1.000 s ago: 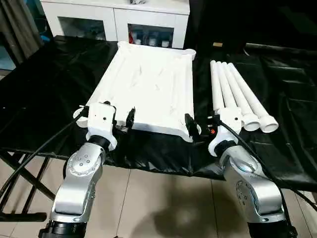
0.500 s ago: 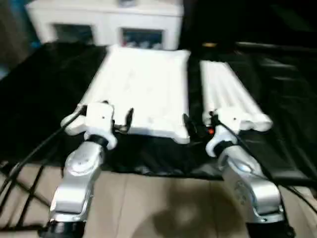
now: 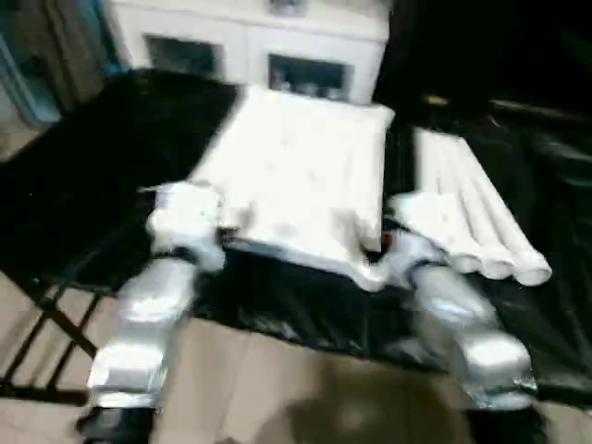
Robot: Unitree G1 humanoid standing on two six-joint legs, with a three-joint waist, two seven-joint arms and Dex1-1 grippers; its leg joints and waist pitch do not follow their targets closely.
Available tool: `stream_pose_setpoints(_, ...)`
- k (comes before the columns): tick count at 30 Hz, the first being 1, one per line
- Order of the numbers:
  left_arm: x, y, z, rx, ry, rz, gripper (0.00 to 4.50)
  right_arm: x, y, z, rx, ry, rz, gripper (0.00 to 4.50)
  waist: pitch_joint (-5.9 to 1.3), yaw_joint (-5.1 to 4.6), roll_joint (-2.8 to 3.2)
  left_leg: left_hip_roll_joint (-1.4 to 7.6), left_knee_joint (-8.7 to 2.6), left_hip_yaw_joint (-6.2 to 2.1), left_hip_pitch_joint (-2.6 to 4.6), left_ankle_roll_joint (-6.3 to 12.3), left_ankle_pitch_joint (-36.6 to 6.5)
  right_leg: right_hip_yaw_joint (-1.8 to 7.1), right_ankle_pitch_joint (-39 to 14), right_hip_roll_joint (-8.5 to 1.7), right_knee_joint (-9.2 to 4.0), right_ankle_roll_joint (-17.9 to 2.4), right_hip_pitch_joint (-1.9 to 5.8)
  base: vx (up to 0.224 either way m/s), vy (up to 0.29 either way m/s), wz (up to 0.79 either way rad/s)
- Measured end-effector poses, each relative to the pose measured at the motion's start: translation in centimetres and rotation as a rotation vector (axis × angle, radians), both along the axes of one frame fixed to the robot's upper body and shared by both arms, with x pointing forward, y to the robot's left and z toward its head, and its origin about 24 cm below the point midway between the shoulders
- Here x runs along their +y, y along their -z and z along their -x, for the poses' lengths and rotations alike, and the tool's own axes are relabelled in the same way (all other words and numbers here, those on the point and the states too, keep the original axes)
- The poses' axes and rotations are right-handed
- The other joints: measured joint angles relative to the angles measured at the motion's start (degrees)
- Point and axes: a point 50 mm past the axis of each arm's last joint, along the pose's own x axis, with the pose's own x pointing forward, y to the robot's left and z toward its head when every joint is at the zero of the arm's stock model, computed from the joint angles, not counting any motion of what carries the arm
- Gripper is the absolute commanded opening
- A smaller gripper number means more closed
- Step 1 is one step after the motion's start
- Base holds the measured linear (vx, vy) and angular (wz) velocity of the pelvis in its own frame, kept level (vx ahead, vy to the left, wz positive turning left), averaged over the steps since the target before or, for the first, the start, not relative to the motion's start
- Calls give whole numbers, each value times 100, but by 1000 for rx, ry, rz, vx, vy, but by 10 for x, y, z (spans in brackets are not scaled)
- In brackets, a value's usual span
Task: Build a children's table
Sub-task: Move to table
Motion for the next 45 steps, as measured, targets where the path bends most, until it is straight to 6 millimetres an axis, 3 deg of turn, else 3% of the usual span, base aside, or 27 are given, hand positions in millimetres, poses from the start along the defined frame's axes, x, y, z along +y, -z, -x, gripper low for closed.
stream_pose_setpoints(1, -2, -1, 0, -7, 6, 2, 407, -3, 0, 0, -1, 9, 6, 450, 17, -23, -53, -39, 0, 78, 80, -82, -41, 31, 30, -19, -151, -26, -195, 0, 0, 0)
stream_pose_setpoints(2, -3, -2, 0, -10, 9, 3, 407, -6, 0, -1, -1, 18, 9, 450, 51, -52, -191, -98, 5, 184, 163, -141, -74, 141, 295, -72, -376, -206, -217, 24, -75, -2)
stream_pose_setpoints(3, -5, 0, 0, -4, 13, 11, 407, -11, 3, 0, 7, 33, 18, 450, 85, -58, -269, -115, 28, 260, 229, -156, -96, 201, 456, -80, -380, -247, -127, 24, -126, 16)
stream_pose_setpoints(4, -15, 1, 0, 2, 45, 29, 407, -19, 8, 1, 25, 58, 32, 450, 120, 17, -237, -38, 96, 337, 302, -39, -139, 298, 451, 32, -445, -286, -22, 24, -126, 16)
stream_pose_setpoints(7, -21, 1, 1, 3, 70, 25, 407, -29, 9, 1, 32, 102, 35, 450, 114, 63, -153, -65, 416, 371, 97, -45, -129, 361, 461, 119, -593, -313, 143, 66, -56, 8)
stream_pose_setpoints(9, -19, 0, 0, -4, 68, 20, 407, -27, 8, 1, 26, 100, 29, 450, 107, 109, 47, 14, 58, 404, -5, -243, 67, 306, 459, 294, -674, -357, 287, 68, 15, 22)
stream_pose_setpoints(11, -13, 1, 0, 2, 51, 9, 407, -19, 8, 1, 30, 78, 11, 450, 119, 84, 145, 102, 15, 396, 51, -330, 185, 182, 407, 285, -752, -404, 331, 97, 53, 15)
stream_pose_setpoints(14, -5, 3, -1, 12, 24, 2, 407, -13, 8, 2, 29, 59, 6, 450, 110, -98, 116, 26, -53, 445, 125, -253, 143, 107, 281, 57, -474, -614, 207, 133, 39, 14)
stream_pose_setpoints(16, -8, 2, -4, 10, 39, 6, 407, -17, 7, 2, 22, 78, 10, 450, 60, -235, -39, -89, -44, 499, 132, -219, 94, 166, 417, -161, -558, -255, 93, 103, 8, 9)
stream_pose_setpoints(17, -12, 2, -5, 8, 51, 13, 407, -22, 7, 2, 24, 97, 14, 450, 63, -237, -39, -87, -20, 527, 98, -122, 56, 194, 406, -141, -577, -154, 136, 115, -34, 12)
stream_pose_setpoints(18, -21, 2, -5, 11, 82, 23, 407, -28, 9, 2, 31, 117, 19, 450, 57, -200, 5, -64, 82, 538, 68, 100, 4, 265, 405, -75, -650, -166, 184, 124, -24, 3)
stream_pose_setpoints(20, -32, 0, -6, 1, 129, 22, 407, -39, 10, 3, 36, 164, 24, 450, 41, 9, 88, -15, 363, 506, -45, -106, 91, 690, 409, 230, -747, -168, 268, 144, 15, -24)
stream_pose_setpoints(21, -32, -2, -7, -8, 135, 20, 407, -40, 8, 3, 28, 169, 21, 450, 16, 102, 150, 32, 297, 473, -130, -336, 146, 840, 421, 380, -735, -149, 262, 28, 65, -45)
stream_pose_setpoints(22, -29, -4, -7, -16, 135, 9, 407, -38, 7, 4, 23, 165, 15, 450, -9, 195, 227, 144, 218, 515, -183, -369, 115, 937, 421, 520, -628, -76, 162, -23, 39, -22)
stream_pose_setpoints(24, -21, 0, -7, 0, 106, 3, 407, -27, 5, 5, 17, 129, -6, 450, -46, 231, 114, 152, 226, 785, -183, -327, 63, 826, 402, 379, -400, -101, -127, 36, 48, -61)
stream_pose_setpoints(25, -18, 2, -8, 11, 97, -4, 407, -26, 4, 6, 12, 128, -6, 450, -51, 296, 68, 124, 254, 959, -208, -274, 33, 947, 362, 341, -389, -38, -171, 73, 116, -86)
stream_pose_setpoints(26, -20, 3, -8, 14, 102, -7, 407, -31, 6, 7, 17, 143, 5, 450, -39, 369, 64, 97, 368, 929, -291, -227, 3, 1120, 370, 364, -385, 5, -201, 38, 98, -47)
stream_pose_setpoints(28, -37, 4, -7, 4, 156, -20, 407, -48, 11, 10, 40, 206, 30, 450, -38, 557, 46, -104, 1111, 509, -593, -308, -5, 1637, 499, 417, -549, 221, -217, -19, 167, -27)
stream_pose_setpoints(29, -36, 4, -7, -2, 151, -42, 407, -48, 10, 10, 35, 210, 27, 450, -54, 560, 79, -131, 823, 350, -558, -381, 38, 1753, 579, 442, -652, 303, -215, -68, 172, -49)
stream_pose_setpoints(30, -35, 1, -9, -17, 143, -55, 407, -47, 7, 9, 23, 208, 23, 450, -77, 536, 206, -24, 246, 279, -377, -465, 10, 1791, 626, 555, -692, 373, -231, -96, 84, -58)
stream_pose_setpoints(31, -31, 0, -12, -20, 124, -75, 407, -43, 7, 7, 25, 204, 9, 450, -26, 405, 240, -11, 361, 311, -385, -391, 3, 1387, 686, 399, -469, 288, -355, -96, 84, -58)
stream_pose_setpoints(32, -29, 4, -13, -6, 116, -80, 407, -37, 8, 8, 28, 182, 2, 450, -22, 310, 273, -31, 359, 317, -355, -348, 11, 1013, 747, 279, -360, 146, -349, -90, 122, -25)
stream_pose_setpoints(33, -26, 4, -13, -3, 111, -88, 407, -33, 7, 8, 26, 166, 2, 450, -11, 198, 331, -46, 318, 319, -348, -334, 28, 677, 738, 181, -438, -82, -258, -91, 144, 11)
stream_pose_setpoints(35, -26, 3, -13, -7, 109, -77, 407, -32, 5, 7, 16, 159, 5, 450, -10, 69, 320, -46, 204, 333, -355, -330, 160, 308, 617, 183, -558, -233, -133, -98, 111, 16)
stream_pose_setpoints(38, -29, 4, -13, 3, 125, -69, 407, -39, -2, 3, -10, 144, 40, 450, -17, -38, 269, -26, 47, 370, -374, -254, 361, 196, 608, 163, -705, -256, -45, -115, -15, 9)
stream_pose_setpoints(41, -43, 5, -12, 14, 184, -63, 407, -59, -3, -1, -7, 170, 71, 450, 47, 22, 168, 50, -158, 592, -297, -323, 434, 189, 652, 104, -738, -239, -54, -144, -65, 5)
stream_pose_setpoints(45, -44, 6, -14, 34, 192, -68, 407, -73, -4, -3, 7, 133, 129, 450, 59, 15, 169, 163, -193, 672, -280, -365, 548, 83, 651, 91, -755, -238, -72, -74, -33, -5)
